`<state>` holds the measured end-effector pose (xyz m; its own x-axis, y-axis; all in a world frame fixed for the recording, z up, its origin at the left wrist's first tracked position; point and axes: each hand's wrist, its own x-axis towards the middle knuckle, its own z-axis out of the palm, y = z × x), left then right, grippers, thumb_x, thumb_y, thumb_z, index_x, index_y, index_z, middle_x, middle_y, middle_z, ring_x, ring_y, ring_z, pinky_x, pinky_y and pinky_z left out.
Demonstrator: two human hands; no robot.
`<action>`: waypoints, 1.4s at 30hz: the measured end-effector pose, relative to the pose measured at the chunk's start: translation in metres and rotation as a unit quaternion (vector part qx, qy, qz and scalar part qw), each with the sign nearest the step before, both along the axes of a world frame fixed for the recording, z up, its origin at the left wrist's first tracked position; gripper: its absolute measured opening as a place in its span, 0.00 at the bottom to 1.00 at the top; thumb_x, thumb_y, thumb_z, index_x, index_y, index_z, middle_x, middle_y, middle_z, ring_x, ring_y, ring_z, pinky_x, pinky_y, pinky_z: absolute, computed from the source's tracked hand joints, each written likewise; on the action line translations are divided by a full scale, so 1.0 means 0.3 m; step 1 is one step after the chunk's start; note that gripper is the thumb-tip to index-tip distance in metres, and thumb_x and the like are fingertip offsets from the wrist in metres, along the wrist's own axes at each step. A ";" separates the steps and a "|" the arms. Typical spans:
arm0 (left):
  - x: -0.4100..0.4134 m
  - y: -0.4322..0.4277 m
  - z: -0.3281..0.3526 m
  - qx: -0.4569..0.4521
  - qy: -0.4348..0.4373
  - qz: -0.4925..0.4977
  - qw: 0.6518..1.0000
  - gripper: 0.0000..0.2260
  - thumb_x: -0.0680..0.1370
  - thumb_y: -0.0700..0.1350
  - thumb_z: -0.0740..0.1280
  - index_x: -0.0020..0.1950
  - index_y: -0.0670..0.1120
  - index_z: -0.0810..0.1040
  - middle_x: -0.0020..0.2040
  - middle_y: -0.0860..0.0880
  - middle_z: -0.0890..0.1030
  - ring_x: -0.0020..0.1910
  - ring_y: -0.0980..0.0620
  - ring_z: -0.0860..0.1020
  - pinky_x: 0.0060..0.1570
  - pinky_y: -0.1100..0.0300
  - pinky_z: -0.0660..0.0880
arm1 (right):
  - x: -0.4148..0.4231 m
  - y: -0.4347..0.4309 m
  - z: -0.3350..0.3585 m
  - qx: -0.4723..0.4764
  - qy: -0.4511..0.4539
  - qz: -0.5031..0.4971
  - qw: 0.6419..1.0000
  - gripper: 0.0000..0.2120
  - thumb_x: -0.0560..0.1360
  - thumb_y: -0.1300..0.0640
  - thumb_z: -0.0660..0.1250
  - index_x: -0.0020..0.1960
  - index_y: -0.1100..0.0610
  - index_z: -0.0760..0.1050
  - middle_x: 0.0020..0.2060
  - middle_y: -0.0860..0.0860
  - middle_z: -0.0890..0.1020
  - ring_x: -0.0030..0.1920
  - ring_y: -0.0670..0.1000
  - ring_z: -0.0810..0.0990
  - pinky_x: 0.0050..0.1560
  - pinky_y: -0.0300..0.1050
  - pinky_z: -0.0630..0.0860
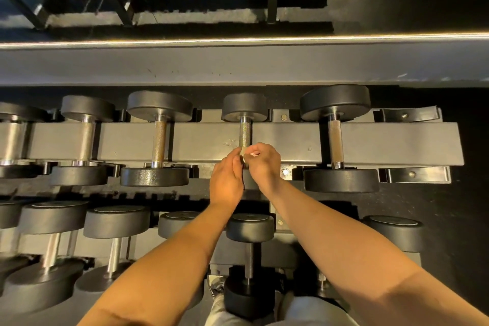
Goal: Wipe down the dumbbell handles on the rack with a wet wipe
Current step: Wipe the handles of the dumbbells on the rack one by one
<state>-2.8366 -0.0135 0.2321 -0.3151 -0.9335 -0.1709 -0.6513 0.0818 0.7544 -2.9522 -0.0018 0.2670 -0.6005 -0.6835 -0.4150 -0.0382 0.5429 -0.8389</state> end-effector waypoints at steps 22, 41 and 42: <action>0.111 0.310 0.188 0.125 0.118 0.058 0.983 0.09 0.82 0.50 0.67 0.54 0.47 0.83 0.48 0.51 0.84 0.47 0.54 0.81 0.45 0.66 0.73 | 0.173 0.408 0.136 -0.051 -0.045 0.002 0.998 0.10 0.78 0.67 0.63 0.52 0.56 0.80 0.51 0.52 0.82 0.49 0.44 0.79 0.49 0.33 0.75; 0.446 0.686 -0.014 0.216 0.098 0.098 0.967 0.04 0.82 0.42 0.67 0.52 0.50 0.80 0.49 0.50 0.82 0.50 0.49 0.80 0.48 0.60 0.73 | 0.580 0.842 -0.115 0.003 -0.218 -0.182 0.959 0.14 0.80 0.66 0.63 0.48 0.51 0.82 0.47 0.53 0.85 0.46 0.52 0.80 0.53 0.50 0.80; 0.452 0.701 -0.030 0.227 0.093 0.092 0.965 0.05 0.83 0.44 0.65 0.54 0.50 0.80 0.50 0.50 0.82 0.51 0.50 0.79 0.51 0.60 0.73 | 0.593 0.848 -0.134 0.007 -0.216 -0.186 0.958 0.14 0.80 0.66 0.62 0.49 0.50 0.82 0.48 0.53 0.85 0.47 0.51 0.80 0.53 0.48 0.79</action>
<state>-2.7011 0.1969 0.2232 -0.2149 -0.8187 -0.5325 -0.4738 -0.3894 0.7898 -2.7745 0.2526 0.2269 -0.5714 -0.4476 -0.6879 0.5103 0.4626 -0.7250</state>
